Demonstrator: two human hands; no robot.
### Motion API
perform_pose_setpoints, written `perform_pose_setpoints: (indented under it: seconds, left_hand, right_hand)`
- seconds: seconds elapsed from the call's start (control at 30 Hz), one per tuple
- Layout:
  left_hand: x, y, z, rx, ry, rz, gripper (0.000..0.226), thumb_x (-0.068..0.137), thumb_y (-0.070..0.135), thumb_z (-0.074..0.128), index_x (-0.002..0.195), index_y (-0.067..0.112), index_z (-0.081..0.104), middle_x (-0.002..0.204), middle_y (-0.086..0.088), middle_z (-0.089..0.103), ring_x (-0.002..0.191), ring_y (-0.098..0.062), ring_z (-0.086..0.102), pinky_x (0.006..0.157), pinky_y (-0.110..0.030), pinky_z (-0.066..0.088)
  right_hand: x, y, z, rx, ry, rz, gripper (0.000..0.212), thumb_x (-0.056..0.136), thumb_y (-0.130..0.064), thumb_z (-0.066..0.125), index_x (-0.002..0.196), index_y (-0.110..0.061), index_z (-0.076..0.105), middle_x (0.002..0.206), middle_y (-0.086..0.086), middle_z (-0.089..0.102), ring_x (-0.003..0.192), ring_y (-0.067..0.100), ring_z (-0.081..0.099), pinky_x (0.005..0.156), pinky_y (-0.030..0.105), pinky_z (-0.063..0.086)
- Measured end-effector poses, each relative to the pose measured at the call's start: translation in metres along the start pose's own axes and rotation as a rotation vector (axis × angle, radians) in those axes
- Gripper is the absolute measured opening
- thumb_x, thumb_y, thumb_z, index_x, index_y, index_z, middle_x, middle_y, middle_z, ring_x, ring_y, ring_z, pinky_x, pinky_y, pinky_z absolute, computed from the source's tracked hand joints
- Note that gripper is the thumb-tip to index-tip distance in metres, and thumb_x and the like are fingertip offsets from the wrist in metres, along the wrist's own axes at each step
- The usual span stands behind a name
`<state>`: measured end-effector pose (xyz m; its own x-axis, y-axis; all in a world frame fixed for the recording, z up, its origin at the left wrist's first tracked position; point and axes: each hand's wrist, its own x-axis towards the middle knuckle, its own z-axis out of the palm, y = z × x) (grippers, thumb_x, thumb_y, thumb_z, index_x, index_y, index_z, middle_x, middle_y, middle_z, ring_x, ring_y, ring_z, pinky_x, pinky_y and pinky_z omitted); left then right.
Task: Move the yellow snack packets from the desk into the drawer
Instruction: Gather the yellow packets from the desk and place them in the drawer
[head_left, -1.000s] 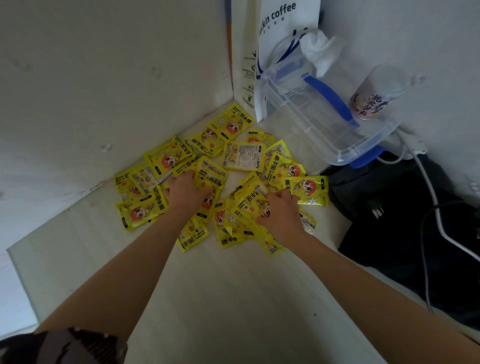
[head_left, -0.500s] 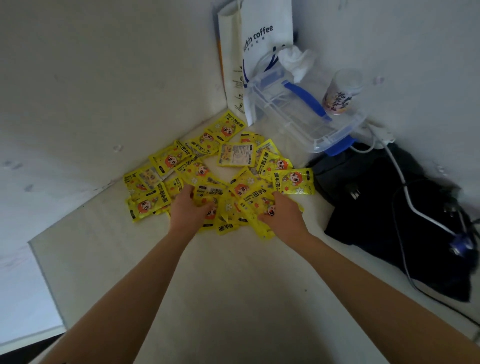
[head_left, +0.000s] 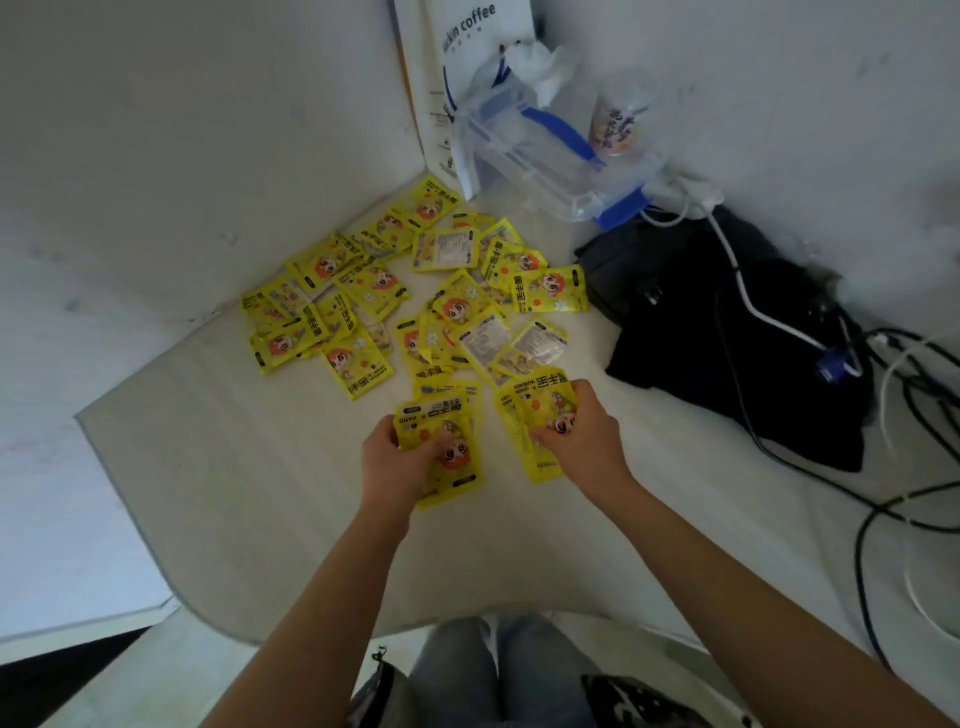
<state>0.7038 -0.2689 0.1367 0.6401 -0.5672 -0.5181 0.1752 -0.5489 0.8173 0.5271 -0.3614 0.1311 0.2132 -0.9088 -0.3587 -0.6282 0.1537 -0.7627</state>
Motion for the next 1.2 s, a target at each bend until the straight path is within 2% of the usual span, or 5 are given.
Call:
perform_pose_setpoints:
  seconds: [0.17, 0.5, 0.67, 0.97, 1.2]
  left_hand:
    - [-0.038, -0.025, -0.007, -0.024, -0.057, 0.001, 0.026, 0.072, 0.008, 0.08, 0.094, 0.011, 0.065, 0.083, -0.002, 0.07, 0.07, -0.013, 0.067, 0.049, -0.019, 0.05]
    - [-0.097, -0.098, -0.041, 0.12, -0.247, 0.063, 0.026, 0.072, 0.006, 0.078, 0.095, 0.009, 0.066, 0.082, -0.005, 0.071, 0.064, -0.011, 0.066, 0.054, -0.023, 0.053]
    - [-0.135, -0.129, -0.049, 0.212, -0.328, 0.048, 0.028, 0.069, 0.011, 0.08, 0.094, 0.013, 0.068, 0.086, -0.005, 0.072, 0.07, -0.017, 0.067, 0.059, -0.027, 0.054]
    - [-0.228, -0.175, -0.022, 0.35, -0.548, 0.094, 0.028, 0.071, 0.011, 0.08, 0.095, 0.014, 0.066, 0.082, 0.003, 0.07, 0.063, -0.002, 0.065, 0.044, -0.01, 0.044]
    - [-0.319, -0.23, 0.028, 0.437, -0.695, 0.101, 0.03, 0.07, 0.01, 0.081, 0.096, 0.013, 0.067, 0.086, -0.001, 0.073, 0.067, -0.006, 0.068, 0.049, -0.014, 0.047]
  right_hand:
    - [-0.053, 0.027, 0.004, 0.104, 0.067, 0.076, 0.067, 0.073, -0.019, 0.079, 0.127, -0.025, 0.04, 0.098, -0.004, 0.059, 0.087, 0.018, 0.058, 0.079, 0.032, 0.051]
    - [-0.184, 0.084, 0.04, 0.156, 0.22, 0.247, 0.062, 0.074, -0.019, 0.078, 0.126, -0.02, 0.045, 0.094, -0.007, 0.058, 0.082, 0.015, 0.054, 0.061, 0.021, 0.042]
    - [-0.253, 0.109, 0.048, 0.187, 0.306, 0.342, 0.058, 0.072, -0.019, 0.08, 0.12, -0.018, 0.048, 0.088, -0.008, 0.057, 0.085, 0.02, 0.06, 0.068, 0.025, 0.043]
    - [-0.359, 0.177, 0.035, 0.318, 0.486, 0.499, 0.063, 0.071, -0.021, 0.081, 0.124, -0.019, 0.047, 0.094, -0.005, 0.059, 0.089, 0.019, 0.06, 0.074, 0.031, 0.051]
    - [-0.45, 0.257, -0.009, 0.375, 0.614, 0.603, 0.056, 0.072, -0.02, 0.08, 0.118, -0.016, 0.049, 0.089, -0.006, 0.056, 0.084, 0.019, 0.056, 0.07, 0.028, 0.044]
